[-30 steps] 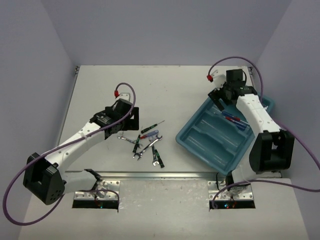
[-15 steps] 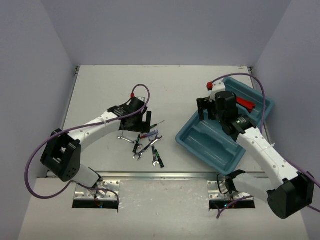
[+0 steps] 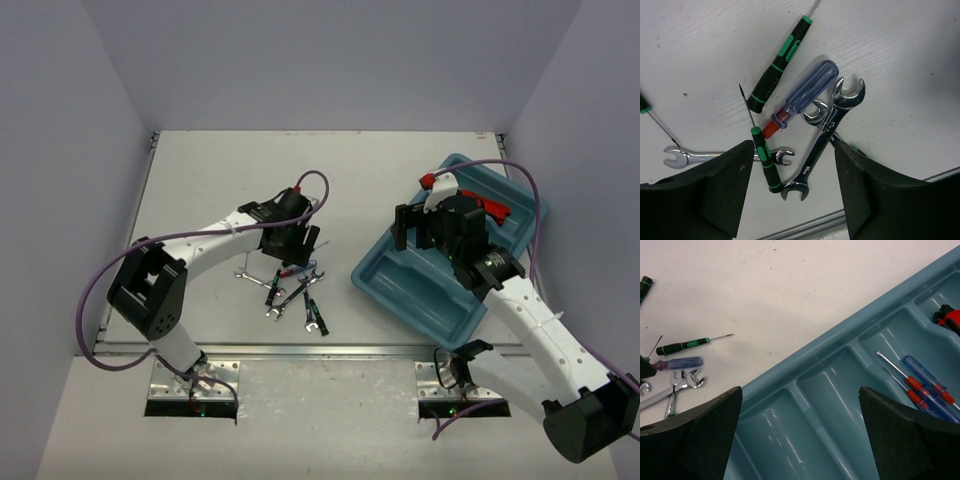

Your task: Sort the tools into containers

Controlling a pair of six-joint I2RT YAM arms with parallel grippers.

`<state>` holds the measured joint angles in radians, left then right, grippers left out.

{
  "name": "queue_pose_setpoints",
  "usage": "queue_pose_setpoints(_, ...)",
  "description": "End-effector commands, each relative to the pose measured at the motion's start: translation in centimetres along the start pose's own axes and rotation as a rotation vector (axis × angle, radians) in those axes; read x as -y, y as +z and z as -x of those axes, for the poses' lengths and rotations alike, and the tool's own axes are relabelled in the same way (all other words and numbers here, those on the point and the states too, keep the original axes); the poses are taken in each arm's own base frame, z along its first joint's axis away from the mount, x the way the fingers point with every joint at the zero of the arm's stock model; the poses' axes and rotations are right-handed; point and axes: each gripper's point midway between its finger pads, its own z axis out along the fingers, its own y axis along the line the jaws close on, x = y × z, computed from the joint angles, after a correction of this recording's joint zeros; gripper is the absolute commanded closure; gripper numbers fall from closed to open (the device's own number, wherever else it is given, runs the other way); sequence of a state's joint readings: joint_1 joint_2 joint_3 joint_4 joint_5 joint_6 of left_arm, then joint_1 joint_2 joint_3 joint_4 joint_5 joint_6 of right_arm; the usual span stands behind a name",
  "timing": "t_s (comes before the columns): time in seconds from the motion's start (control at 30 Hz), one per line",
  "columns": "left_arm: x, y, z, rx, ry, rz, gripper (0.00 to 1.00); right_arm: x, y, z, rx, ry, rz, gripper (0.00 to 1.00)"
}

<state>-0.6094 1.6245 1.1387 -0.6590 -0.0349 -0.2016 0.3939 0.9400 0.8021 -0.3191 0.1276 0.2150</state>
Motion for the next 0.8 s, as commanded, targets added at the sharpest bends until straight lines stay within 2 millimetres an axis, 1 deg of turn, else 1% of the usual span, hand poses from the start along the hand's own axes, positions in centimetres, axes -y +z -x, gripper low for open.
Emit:
queue_pose_setpoints(0.0,1.4,-0.2,2.8,0.055,0.058,-0.048,0.39,-1.0,-0.2,1.2,0.065,0.017,0.059,0.02)
queue_pose_setpoints(0.03,1.5,-0.2,3.2,0.057,0.070,-0.047,0.40,-1.2,-0.2,1.2,0.068,0.018,0.071,0.02)
queue_pose_setpoints(0.07,1.2,0.1,2.9,0.042,0.078,-0.034,0.41,-1.3,-0.2,1.2,0.069,0.018,0.074,0.02)
queue_pose_setpoints(0.17,0.2,0.7,2.8,0.000,0.109,0.028,0.41,-1.3,-0.3,1.2,0.066,0.014,0.077,0.02)
queue_pose_setpoints(0.27,-0.2,1.4,2.5,-0.027,0.126,0.048,0.40,-1.4,-0.6,1.3,0.087,0.017,0.082,0.02)
queue_pose_setpoints(0.43,0.5,3.1,1.8,-0.081,0.143,0.003,0.42,-1.7,-1.0,1.5,0.112,0.020,0.102,0.02)
queue_pose_setpoints(0.5,0.9,3.8,1.7,-0.095,0.141,-0.012,0.47,-1.7,-1.0,1.5,0.118,0.021,0.102,0.02)
queue_pose_setpoints(0.57,1.7,4.0,1.5,-0.112,0.131,-0.056,0.52,-1.6,-1.0,1.5,0.120,0.018,0.096,0.02)
queue_pose_setpoints(0.63,2.2,4.2,1.5,-0.117,0.120,-0.070,0.53,-1.5,-1.2,1.6,0.125,0.018,0.091,0.02)
queue_pose_setpoints(0.7,2.3,4.2,1.5,-0.112,0.119,-0.073,0.53,-1.7,-1.3,1.6,0.131,0.017,0.100,0.02)
queue_pose_setpoints(0.77,2.0,4.6,1.2,-0.116,0.117,-0.061,0.54,-1.8,-1.3,1.6,0.135,0.015,0.106,0.02)
